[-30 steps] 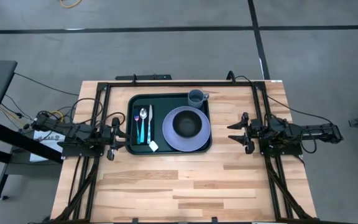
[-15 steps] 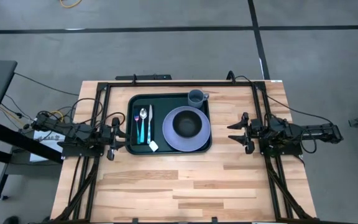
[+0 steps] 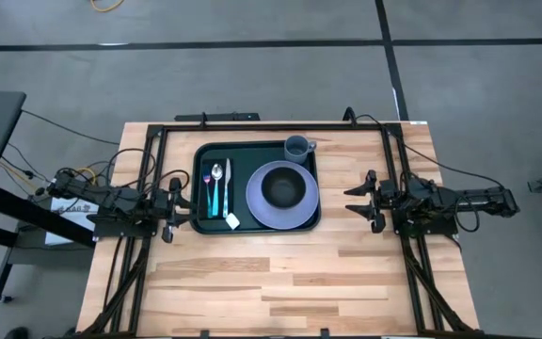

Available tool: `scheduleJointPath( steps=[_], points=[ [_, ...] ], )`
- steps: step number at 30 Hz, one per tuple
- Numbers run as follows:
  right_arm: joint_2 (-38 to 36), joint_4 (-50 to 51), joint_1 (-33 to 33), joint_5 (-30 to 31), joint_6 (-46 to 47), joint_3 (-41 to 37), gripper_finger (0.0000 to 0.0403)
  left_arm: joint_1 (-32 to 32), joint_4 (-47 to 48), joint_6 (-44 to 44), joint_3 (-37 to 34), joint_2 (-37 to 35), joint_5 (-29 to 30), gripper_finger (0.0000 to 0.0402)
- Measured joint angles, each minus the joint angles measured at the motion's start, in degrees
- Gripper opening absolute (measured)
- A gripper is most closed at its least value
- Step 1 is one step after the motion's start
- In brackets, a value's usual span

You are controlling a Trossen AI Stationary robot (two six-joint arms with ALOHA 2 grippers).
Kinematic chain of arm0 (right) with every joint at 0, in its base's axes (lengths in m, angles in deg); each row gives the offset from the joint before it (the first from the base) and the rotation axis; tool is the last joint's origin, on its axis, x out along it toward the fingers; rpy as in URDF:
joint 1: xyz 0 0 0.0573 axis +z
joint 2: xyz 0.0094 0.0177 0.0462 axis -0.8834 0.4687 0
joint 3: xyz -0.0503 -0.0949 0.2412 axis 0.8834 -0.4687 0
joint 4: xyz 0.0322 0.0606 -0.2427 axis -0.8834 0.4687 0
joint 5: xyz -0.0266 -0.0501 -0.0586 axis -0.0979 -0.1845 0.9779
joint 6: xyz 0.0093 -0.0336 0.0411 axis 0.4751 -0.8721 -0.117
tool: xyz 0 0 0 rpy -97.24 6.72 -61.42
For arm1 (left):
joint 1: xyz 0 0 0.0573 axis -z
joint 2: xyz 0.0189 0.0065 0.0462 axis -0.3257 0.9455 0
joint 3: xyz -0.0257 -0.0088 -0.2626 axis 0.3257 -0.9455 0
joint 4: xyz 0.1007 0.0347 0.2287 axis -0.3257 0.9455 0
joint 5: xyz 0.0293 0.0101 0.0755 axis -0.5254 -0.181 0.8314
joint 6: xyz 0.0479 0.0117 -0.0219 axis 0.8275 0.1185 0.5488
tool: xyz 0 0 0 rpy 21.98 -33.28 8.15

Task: Set up tray
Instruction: Return to Home Position

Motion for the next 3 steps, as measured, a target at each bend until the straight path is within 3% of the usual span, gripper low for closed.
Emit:
scheduleJointPath(
  steps=[3],
  points=[
    [0.01, 0.00, 0.00, 0.00, 0.00, 0.00, 0.0205, 0.00, 0.00, 0.00, 0.00, -0.01, 0.00, 0.0096]
  ],
)
